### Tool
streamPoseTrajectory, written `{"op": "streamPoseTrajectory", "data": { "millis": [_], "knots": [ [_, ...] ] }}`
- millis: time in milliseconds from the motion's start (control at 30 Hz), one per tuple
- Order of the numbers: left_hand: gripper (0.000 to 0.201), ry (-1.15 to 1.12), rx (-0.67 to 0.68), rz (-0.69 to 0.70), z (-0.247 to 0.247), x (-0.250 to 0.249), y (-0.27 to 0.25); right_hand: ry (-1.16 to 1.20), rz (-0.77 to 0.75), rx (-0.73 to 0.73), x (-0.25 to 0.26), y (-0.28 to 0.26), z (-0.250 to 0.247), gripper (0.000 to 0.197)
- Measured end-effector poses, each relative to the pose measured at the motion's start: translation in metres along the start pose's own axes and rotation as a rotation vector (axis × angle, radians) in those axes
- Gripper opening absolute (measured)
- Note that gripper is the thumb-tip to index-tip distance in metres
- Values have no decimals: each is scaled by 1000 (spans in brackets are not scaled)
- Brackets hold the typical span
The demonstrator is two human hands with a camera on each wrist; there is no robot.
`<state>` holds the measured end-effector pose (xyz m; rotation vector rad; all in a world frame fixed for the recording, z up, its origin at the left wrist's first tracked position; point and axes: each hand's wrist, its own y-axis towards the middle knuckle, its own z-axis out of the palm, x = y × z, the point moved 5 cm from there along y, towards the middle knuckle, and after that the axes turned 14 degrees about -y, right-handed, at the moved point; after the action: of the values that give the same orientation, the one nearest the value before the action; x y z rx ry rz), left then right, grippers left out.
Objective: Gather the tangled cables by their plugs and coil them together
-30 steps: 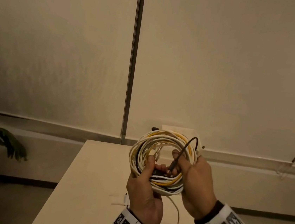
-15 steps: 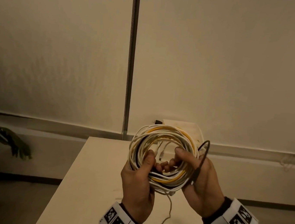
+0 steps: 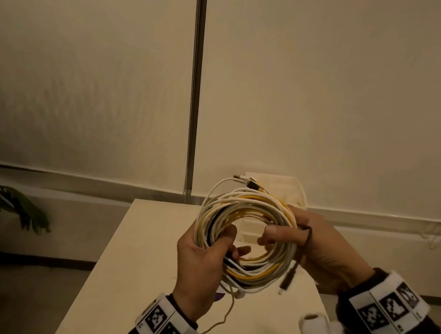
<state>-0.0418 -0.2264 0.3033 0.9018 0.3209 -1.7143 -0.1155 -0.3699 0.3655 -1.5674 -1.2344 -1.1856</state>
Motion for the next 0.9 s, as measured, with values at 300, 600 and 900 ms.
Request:
{"op": "streamPoseTrajectory", "data": {
  "millis": [300, 600, 900],
  "knots": [
    [11, 254, 217, -46, 5, -21, 23, -137, 123, -31, -1, 16, -4, 30],
    [45, 333, 170, -231, -7, -10, 24, 181, 169, -253, -32, 23, 16, 28],
    [48, 203, -36, -249, -9, 0, 30, 6, 174, -339, -45, 22, 27, 31]
  ]
}}
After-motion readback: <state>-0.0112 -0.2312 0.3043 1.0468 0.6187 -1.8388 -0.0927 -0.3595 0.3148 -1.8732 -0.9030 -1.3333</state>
